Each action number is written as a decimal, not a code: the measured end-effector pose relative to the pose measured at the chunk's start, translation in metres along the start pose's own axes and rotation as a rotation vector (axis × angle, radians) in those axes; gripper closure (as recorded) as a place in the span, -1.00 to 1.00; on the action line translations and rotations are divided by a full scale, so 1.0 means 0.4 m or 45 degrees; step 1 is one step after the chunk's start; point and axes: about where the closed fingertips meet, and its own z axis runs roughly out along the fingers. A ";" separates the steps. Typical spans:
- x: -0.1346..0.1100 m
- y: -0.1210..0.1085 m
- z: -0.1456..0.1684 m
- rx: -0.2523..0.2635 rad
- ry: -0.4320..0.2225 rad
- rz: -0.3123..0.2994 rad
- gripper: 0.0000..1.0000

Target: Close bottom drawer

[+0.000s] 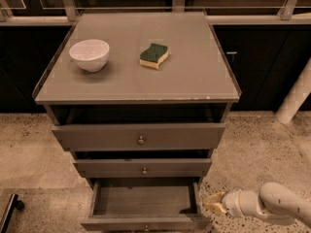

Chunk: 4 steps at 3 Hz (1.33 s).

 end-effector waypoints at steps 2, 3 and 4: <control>0.138 -0.032 0.114 -0.099 0.020 0.156 1.00; 0.217 -0.040 0.192 -0.188 0.056 0.253 1.00; 0.269 -0.034 0.245 -0.256 0.083 0.320 1.00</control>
Offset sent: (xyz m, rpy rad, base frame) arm -0.0181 -0.0057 -0.1415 0.1369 0.2557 -0.0614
